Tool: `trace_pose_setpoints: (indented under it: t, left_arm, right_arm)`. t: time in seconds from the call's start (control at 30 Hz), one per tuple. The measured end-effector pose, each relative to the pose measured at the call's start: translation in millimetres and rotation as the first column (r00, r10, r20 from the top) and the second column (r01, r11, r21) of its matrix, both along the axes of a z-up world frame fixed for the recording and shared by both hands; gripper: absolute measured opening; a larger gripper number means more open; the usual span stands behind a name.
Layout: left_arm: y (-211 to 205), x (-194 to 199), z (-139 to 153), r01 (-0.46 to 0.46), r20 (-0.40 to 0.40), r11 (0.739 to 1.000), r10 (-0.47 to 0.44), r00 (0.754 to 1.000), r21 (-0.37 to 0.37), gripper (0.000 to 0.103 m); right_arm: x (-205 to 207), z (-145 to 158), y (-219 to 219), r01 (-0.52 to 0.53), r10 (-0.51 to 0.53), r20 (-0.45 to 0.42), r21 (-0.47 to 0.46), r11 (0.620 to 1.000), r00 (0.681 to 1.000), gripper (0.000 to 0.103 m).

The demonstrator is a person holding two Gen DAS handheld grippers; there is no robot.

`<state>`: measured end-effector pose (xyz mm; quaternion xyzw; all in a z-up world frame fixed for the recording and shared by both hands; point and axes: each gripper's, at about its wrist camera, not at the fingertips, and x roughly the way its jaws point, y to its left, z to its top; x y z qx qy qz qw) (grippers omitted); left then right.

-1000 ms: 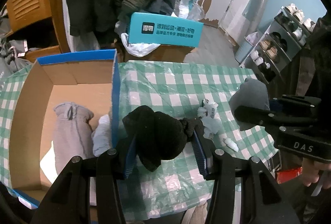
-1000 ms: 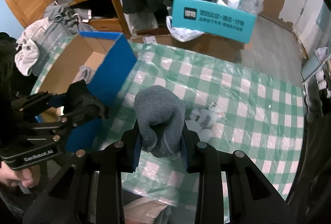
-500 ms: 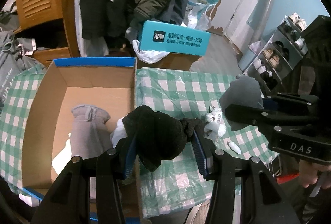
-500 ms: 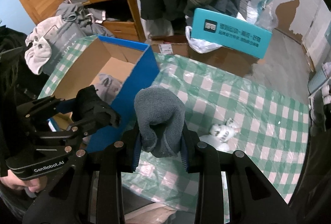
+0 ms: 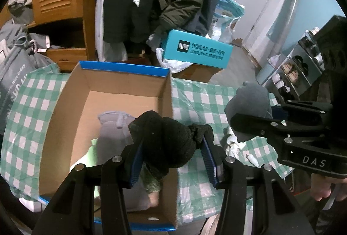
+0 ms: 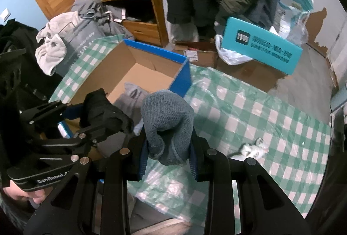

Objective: Organize soft objects
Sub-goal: 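Lower both socks into the box and open both grippers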

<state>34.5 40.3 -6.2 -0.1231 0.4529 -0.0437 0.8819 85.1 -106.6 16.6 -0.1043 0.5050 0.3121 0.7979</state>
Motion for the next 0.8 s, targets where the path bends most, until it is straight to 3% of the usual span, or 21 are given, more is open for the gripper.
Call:
trace_pose_setpoints:
  t: [0.8]
  left_arm:
    - [76.1, -5.3, -30.8, -0.120, -0.070, 0.993, 0.120, 0.990, 0.001, 0.050]
  right_arm:
    - [10.8, -24.7, 89.6, -0.100, 0.098, -0.081, -0.021, 0.995, 0.992, 0.030]
